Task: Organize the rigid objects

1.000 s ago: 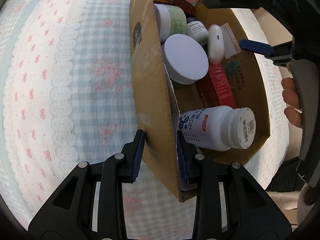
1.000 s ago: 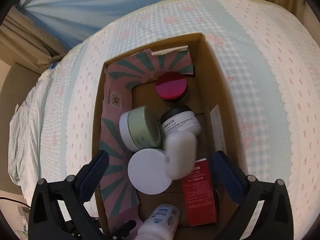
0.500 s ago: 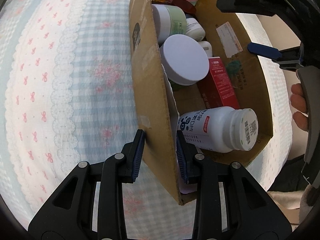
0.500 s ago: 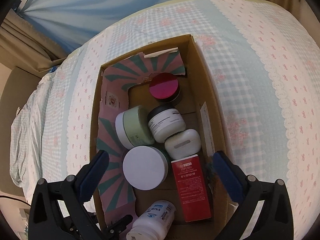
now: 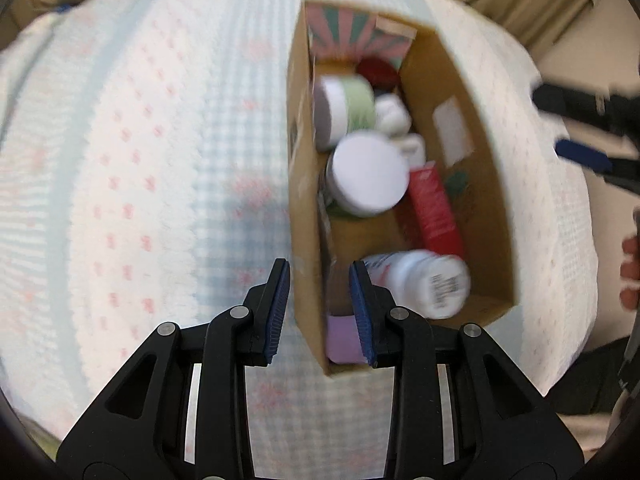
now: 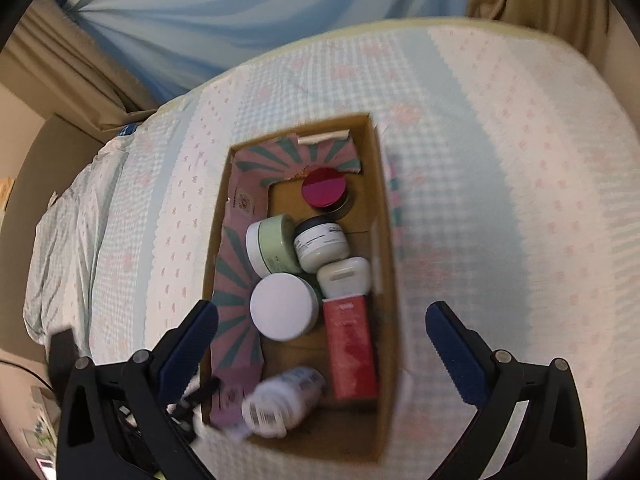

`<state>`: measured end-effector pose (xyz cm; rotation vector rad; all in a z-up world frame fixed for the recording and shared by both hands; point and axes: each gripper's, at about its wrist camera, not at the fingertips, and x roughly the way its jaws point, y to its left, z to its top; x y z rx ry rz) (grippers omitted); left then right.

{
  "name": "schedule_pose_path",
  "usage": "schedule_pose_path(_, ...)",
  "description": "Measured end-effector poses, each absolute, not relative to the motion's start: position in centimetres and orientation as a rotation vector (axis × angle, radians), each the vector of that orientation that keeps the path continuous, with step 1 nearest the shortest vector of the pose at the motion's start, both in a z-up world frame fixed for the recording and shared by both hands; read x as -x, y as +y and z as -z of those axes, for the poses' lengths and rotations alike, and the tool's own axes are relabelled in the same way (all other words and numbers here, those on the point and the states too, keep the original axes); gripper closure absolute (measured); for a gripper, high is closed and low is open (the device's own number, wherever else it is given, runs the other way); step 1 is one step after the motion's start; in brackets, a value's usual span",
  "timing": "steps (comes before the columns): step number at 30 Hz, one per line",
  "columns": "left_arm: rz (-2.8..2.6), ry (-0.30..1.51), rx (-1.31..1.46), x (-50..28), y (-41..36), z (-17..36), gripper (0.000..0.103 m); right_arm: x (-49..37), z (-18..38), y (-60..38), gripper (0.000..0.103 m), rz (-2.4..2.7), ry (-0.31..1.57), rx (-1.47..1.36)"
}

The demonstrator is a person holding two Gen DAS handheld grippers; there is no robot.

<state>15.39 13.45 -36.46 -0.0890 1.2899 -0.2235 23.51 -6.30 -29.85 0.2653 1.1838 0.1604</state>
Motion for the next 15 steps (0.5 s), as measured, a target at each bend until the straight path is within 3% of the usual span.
schedule_pose_path(10,0.125,1.000,0.055,-10.9,9.3,17.7,0.072,-15.7,14.3,-10.4,0.000,-0.104,1.021,-0.092)
schedule_pose_path(12,0.117,0.932,0.051,-9.1,8.4,14.3,0.039,-13.8,11.1,-11.3,0.000,-0.088,0.977,-0.059)
schedule_pose_path(13,0.116,0.905,0.052,-8.5,7.8,13.0,0.001,-12.5,9.4,-11.8,0.000,-0.071,0.953,-0.039)
schedule_pose_path(15,0.123,0.839,0.057,-6.8,7.1,10.0,0.001,-10.7,7.1,-12.4,0.000,-0.062,0.917,-0.020)
